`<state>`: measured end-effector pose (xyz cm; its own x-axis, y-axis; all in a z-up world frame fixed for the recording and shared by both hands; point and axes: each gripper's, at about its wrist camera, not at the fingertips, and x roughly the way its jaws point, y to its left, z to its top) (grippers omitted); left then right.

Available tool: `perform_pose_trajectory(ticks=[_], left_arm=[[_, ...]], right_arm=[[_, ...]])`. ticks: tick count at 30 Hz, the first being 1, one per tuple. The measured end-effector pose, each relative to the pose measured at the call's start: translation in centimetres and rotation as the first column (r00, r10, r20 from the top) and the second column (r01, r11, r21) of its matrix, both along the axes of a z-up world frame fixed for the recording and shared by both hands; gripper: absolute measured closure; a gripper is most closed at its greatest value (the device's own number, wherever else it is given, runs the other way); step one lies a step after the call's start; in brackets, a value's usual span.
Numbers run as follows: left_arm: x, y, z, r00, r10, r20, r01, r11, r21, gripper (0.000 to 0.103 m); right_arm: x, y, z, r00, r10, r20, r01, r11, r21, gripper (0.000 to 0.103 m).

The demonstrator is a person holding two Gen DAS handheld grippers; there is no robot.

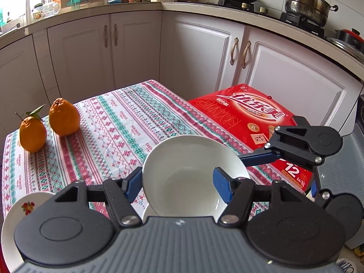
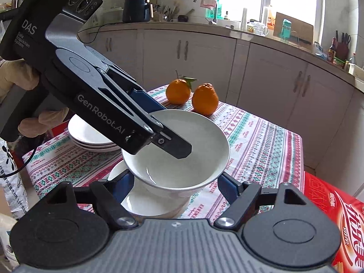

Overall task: Organize plates and bowls
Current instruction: 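Lift the white bowl with right tool and carry it to the nested bowls, then lower the bowl into the nested bowls and open right tool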

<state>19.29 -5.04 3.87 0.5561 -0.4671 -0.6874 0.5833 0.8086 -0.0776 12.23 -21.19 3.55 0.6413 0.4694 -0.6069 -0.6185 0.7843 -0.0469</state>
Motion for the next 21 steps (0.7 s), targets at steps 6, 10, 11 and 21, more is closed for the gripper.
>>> perform_pose_trajectory(ticks=[6,10,11,21], left_arm=[[-0.4,1.2,-1.2,0.999,0.017,-0.032,-0.017,1.000,-0.005,0.038],[-0.5,1.4,-1.7,0.999,0.023,-0.044,-0.023,1.000,-0.008,0.038],[-0.6,1.4,-1.8,0.999,0.022,-0.047,-0.022,1.000,-0.009,0.038],[-0.7,1.6,-2.9,0.997,0.020,-0.069,-0.021,1.000,-0.015,0.038]], right_arm=[[0.0,0.8,-0.7,0.999,0.025,-0.027,-0.025,1.000,-0.009,0.019],[0.0,1.0,-1.2,0.999,0.030,-0.043,-0.030,1.000,-0.009,0.019],[-0.1,1.0,-1.2,0.998,0.030,-0.047,-0.031,0.999,-0.010,0.019],[-0.1,1.1,-2.0,0.996,0.037,-0.078,-0.037,0.999,-0.009,0.019]])
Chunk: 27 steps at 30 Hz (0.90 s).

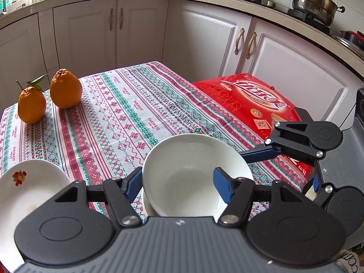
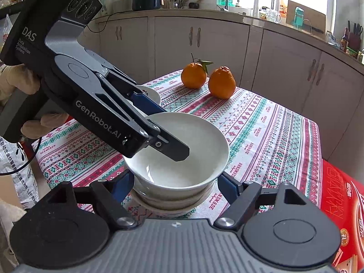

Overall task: Organize plates and bowls
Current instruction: 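Lower the bowl into the nested bowls and open right tool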

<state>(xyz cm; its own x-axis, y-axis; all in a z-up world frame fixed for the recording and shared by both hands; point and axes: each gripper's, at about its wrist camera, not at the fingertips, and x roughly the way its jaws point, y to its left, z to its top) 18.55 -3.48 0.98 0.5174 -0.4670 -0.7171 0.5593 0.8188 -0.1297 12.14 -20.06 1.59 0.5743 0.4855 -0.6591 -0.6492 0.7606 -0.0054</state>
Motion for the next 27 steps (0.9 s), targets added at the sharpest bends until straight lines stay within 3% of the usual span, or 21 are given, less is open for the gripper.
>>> perform_pose_trajectory(ticks=[14,20,22,27], left_arm=[[0.0,0.3,-0.4,1.000,0.002,-0.011,-0.002,1.000,-0.013,0.038],[-0.2,0.5,-0.1,1.000,0.002,0.015,-0.002,1.000,-0.019,0.031],[-0.4,0.5,0.2,1.000,0.002,0.031,-0.001,1.000,-0.018,0.019],[-1.4,1.0,1.3,0.996,0.001,0.090,0.001,1.000,-0.025,0.012]], right_arm=[[0.2,0.2,-0.4,1.000,0.003,-0.015,-0.004,1.000,-0.003,0.019],[-0.1,0.3,-0.4,1.000,0.020,-0.005,-0.020,1.000,0.003,0.012],[-0.2,0.2,-0.2,1.000,0.020,0.001,-0.020,1.000,0.007,0.010],[-0.9,-0.2,0.4,0.999,0.018,0.030,-0.019,1.000,0.003,0.003]])
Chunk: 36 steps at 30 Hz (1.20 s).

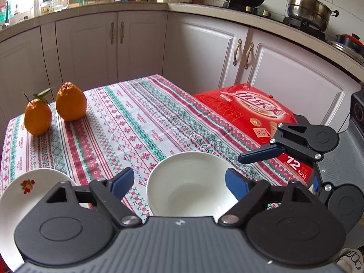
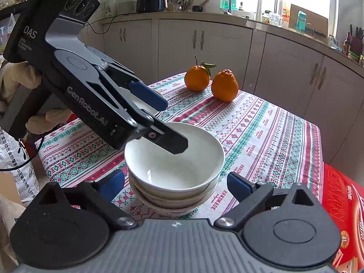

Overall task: Organize plates and bowls
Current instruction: 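Lower the bowl into the nested bowls and open right tool, then grip the bowl stack rims with left tool while right tool grips the opposite side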

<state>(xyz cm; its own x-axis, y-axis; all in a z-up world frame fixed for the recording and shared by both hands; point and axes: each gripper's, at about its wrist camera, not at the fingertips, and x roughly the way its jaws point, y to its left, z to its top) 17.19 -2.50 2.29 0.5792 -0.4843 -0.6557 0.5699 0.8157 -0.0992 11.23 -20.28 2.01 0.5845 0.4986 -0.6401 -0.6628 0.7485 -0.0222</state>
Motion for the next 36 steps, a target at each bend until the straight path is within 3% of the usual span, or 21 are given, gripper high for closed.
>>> perform_pose_trajectory(ticks=[9,19,36], left_arm=[[-3.5,1.9,0.2,0.994,-0.032,0.108,0.029,0.999,0.031,0.001],[-5.1,2.5,-4.2,0.998,-0.055,-0.002,0.055,0.995,0.086,0.001],[-2.8,0.8,-7.8,0.985,-0.173,-0.025,0.175,0.969,0.174,0.001]], right_arm=[[-0.8,-1.3,0.0,1.000,-0.017,0.022,0.017,0.999,-0.029,0.000],[-0.9,-1.5,-1.9,1.000,-0.008,-0.017,0.006,0.998,-0.069,0.000],[2.7,-0.9,-4.7,0.994,0.078,-0.082,-0.089,0.986,-0.144,0.000]])
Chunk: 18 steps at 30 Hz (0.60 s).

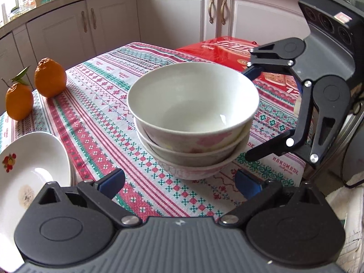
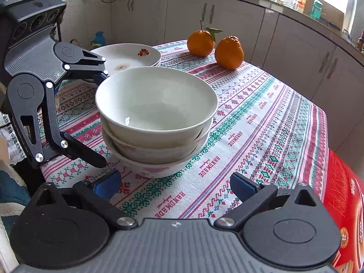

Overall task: Organize plates and bowls
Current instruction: 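Grip the bowl stack rims with left tool while right tool grips the opposite side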

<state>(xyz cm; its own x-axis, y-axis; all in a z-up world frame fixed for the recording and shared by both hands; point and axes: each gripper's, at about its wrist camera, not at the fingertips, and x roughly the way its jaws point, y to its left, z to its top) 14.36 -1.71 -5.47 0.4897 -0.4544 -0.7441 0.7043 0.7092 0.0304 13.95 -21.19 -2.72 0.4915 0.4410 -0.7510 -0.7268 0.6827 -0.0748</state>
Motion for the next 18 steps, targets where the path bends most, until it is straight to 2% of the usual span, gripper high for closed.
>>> perform_pose_trajectory(ticks=[8,18], left_arm=[[1.2,-0.4,-0.1,0.995,-0.095,-0.012,0.095,0.995,0.043,0.001],[2.7,-0.9,0.4,0.972,-0.231,-0.032,0.232,0.970,0.070,0.008]], right_arm=[[1.9,0.9,-0.2,0.989,0.142,-0.030,-0.144,0.989,-0.036,0.000],[3.5,2.6,0.0,0.951,0.299,-0.076,-0.305,0.950,-0.072,0.004]])
